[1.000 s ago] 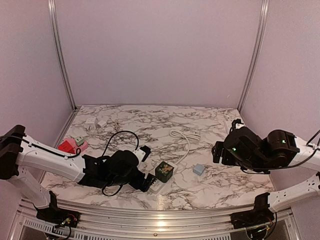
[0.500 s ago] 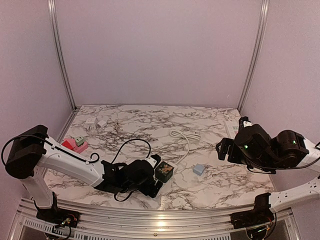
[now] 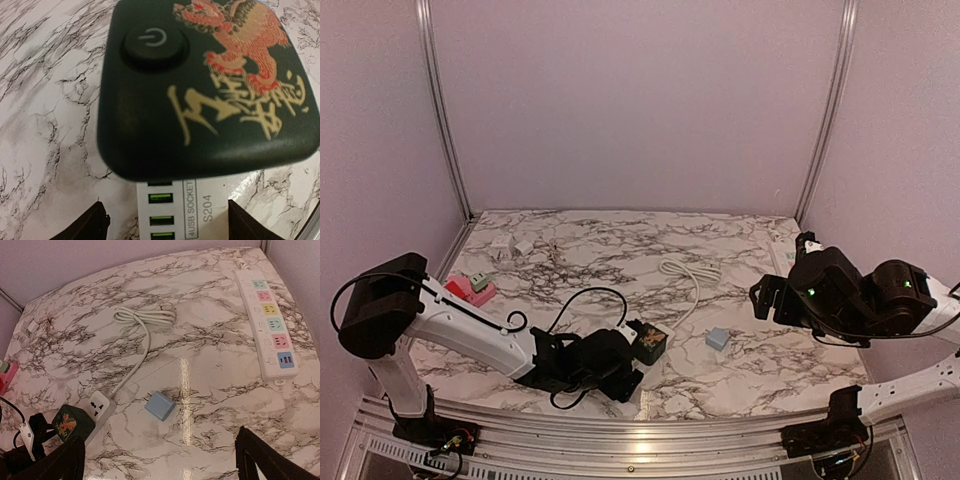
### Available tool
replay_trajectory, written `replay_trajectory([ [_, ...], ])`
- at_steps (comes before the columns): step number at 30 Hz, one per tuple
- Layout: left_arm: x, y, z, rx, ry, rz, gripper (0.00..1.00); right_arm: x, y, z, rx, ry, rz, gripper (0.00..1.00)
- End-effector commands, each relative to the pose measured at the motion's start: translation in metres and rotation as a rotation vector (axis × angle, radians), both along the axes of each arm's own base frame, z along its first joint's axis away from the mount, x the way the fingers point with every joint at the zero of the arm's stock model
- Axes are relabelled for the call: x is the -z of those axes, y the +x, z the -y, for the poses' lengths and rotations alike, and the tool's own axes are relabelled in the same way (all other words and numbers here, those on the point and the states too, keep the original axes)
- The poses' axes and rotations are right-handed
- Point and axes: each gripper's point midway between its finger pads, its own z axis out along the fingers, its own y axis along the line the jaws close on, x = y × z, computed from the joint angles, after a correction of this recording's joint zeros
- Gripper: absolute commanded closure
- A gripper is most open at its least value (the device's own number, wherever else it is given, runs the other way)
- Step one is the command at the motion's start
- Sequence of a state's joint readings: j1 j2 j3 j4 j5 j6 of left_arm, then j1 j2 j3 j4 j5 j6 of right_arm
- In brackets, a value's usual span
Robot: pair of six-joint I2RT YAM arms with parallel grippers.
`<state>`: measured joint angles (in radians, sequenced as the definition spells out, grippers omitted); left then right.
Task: Insert the plug
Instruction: Move the socket to the corner of the board.
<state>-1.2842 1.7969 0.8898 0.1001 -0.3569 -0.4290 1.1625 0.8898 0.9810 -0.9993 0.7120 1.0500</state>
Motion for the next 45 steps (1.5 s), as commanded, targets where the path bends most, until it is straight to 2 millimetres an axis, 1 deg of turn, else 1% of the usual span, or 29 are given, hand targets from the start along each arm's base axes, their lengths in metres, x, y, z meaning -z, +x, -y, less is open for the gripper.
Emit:
replay_trajectory([
  [1,0.009,0.000,-0.001,-0.006,0.044,-0.003,0.22,-0.003,0.002,-0.003,-0.002,0.019,0.009,0.02],
  [4,0.014,-0.001,-0.004,-0.007,0.059,-0.011,0.28,-0.005,0.002,-0.001,-0.002,0.026,0.013,0.02],
  [5,0.015,-0.001,-0.005,-0.008,0.061,-0.012,0.33,-0.006,0.001,-0.001,-0.002,0.028,0.014,0.01],
  [7,0.017,0.000,-0.009,-0.015,0.068,-0.011,0.47,-0.007,0.001,0.000,-0.003,0.033,0.017,0.02],
  [9,0.016,0.002,-0.014,-0.026,0.070,-0.010,0.57,-0.007,0.001,0.000,-0.004,0.031,0.018,0.02],
  [11,0.014,0.005,-0.022,-0.043,0.074,-0.008,0.63,-0.009,0.001,-0.001,-0.006,0.033,0.019,0.01],
  [13,0.010,0.009,-0.034,-0.065,0.085,0.002,0.67,-0.010,0.001,-0.001,-0.008,0.032,0.022,0.01],
  [15,0.004,0.015,-0.048,-0.099,0.092,0.015,0.67,-0.011,0.002,-0.001,-0.010,0.030,0.024,0.01],
  [16,0.002,0.018,-0.059,-0.121,0.105,0.016,0.67,-0.012,0.002,-0.002,-0.011,0.032,0.025,0.01],
  [20,-0.003,0.030,-0.108,-0.239,0.146,0.032,0.67,-0.016,0.003,-0.005,-0.020,0.032,0.035,0.02],
  [22,-0.010,0.037,-0.133,-0.304,0.147,0.042,0.67,-0.017,0.005,-0.007,-0.025,0.030,0.041,0.01],
  [24,-0.010,0.040,-0.158,-0.357,0.171,0.044,0.67,-0.019,0.006,-0.010,-0.032,0.029,0.045,0.02],
  [27,-0.010,0.041,-0.193,-0.462,0.179,0.040,0.71,-0.022,0.008,-0.015,-0.042,0.021,0.053,0.01],
  [31,-0.008,0.038,-0.231,-0.581,0.159,0.011,0.71,-0.024,0.010,-0.020,-0.053,0.020,0.063,0.01],
  [32,-0.009,0.037,-0.239,-0.610,0.149,0.006,0.71,-0.024,0.010,-0.021,-0.058,0.020,0.064,0.02],
  [37,-0.020,0.036,-0.266,-0.743,0.065,0.016,0.69,-0.020,0.011,-0.027,-0.075,0.020,0.060,0.02],
  [42,-0.023,0.032,-0.294,-0.852,0.105,0.017,0.69,-0.018,0.009,-0.027,-0.083,0.033,0.058,0.02],
  [45,-0.020,0.030,-0.304,-0.910,0.084,-0.003,0.66,-0.018,0.008,-0.026,-0.085,0.046,0.061,0.01],
])
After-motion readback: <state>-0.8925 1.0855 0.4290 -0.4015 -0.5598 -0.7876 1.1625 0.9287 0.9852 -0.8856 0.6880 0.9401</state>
